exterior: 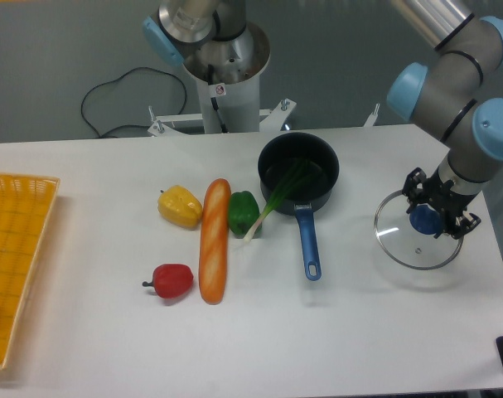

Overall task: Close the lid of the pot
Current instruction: 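Lift the glass lid by its blue knob with the gripper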

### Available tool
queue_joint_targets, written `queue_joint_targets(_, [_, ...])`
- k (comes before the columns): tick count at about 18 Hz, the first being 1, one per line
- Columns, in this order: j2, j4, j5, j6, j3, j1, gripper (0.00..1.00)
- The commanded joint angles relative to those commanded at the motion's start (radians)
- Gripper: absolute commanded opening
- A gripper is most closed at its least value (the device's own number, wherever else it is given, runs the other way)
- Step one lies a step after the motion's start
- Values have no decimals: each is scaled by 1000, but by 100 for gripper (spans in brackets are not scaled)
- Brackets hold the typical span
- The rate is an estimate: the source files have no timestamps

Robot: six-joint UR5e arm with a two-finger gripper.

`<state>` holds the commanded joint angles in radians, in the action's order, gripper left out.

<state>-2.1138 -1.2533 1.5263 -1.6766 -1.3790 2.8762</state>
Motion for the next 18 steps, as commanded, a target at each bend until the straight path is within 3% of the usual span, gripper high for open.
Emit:
queue_joint_targets(8, [14, 5, -9, 0, -15, 5, 41])
queue_joint_targets(18, [143, 8, -81, 3, -103, 21, 41])
